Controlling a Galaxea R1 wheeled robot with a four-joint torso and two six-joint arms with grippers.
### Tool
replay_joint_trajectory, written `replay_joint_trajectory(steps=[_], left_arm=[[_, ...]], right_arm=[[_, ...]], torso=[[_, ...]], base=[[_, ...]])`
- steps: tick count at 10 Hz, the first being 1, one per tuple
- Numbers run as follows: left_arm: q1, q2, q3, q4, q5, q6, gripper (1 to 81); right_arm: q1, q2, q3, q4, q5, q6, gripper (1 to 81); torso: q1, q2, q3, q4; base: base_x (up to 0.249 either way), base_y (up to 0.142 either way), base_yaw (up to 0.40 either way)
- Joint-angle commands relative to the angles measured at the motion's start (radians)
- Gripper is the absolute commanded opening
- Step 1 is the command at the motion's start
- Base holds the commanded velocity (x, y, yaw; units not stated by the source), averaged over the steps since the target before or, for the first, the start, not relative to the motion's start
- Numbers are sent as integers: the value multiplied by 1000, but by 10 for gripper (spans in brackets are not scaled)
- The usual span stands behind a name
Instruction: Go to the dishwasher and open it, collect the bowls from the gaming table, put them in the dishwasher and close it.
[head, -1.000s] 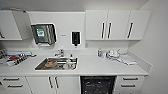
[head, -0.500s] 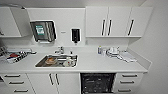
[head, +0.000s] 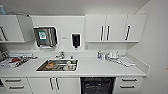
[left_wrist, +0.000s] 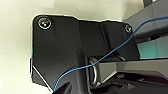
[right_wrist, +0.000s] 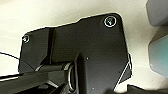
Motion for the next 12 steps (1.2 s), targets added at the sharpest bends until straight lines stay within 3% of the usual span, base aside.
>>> replay_joint_trajectory(steps=[1,6,12], left_arm=[[-41,32,-46,-2,103,-2,811],[-62,121,-173,0,109,6,811],[-82,128,-176,1,109,7,811]], right_arm=[[49,-4,-5,-7,-43,-5,811],[58,50,-5,-7,-178,-3,811],[65,53,-2,-9,-180,-2,811]], torso=[[0,0,0,0],[-1,0,5,0],[-1,0,5,0]], base=[[0,0,0],[0,0,0],[0,0,0]])
